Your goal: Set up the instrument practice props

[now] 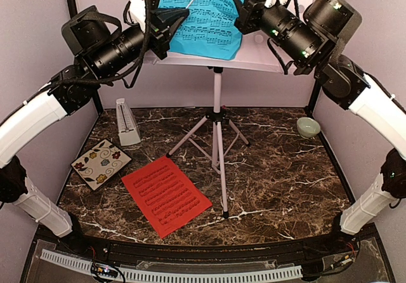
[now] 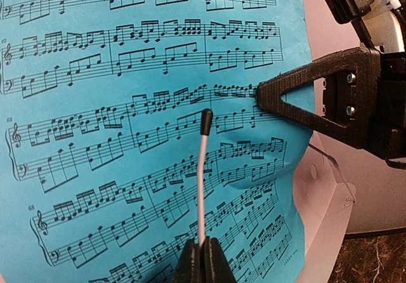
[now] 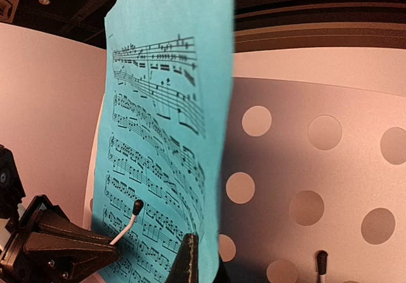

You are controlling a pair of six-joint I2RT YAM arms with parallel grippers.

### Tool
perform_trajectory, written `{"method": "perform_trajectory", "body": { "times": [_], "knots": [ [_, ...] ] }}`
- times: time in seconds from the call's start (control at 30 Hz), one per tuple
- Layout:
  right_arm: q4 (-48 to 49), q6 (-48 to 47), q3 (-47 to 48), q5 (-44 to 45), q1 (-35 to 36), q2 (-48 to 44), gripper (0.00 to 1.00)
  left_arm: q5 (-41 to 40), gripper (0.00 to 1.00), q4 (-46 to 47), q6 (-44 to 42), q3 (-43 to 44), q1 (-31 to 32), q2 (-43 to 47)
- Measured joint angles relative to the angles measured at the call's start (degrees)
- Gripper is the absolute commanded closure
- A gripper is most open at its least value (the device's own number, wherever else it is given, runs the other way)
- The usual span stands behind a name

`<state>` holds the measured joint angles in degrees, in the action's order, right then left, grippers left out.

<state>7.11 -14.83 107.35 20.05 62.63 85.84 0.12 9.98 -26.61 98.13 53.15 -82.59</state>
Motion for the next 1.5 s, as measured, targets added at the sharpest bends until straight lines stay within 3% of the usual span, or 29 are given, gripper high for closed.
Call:
{"method": "perform_trajectory", "body": {
  "times": [0.4,1.5],
  "knots": [
    [-0.44,6.34,3.15,-8.22,-3.69,3.06,1.0,0.35,1.0,0.0,0.0,-0.02,0.0,0.11],
    [-10.47,0.26,10.08,-15.47,-5.38,5.11,1.0,4.81,1.0,5.68,-0.7,-4.55,-0.11,1.77]
  ]
}}
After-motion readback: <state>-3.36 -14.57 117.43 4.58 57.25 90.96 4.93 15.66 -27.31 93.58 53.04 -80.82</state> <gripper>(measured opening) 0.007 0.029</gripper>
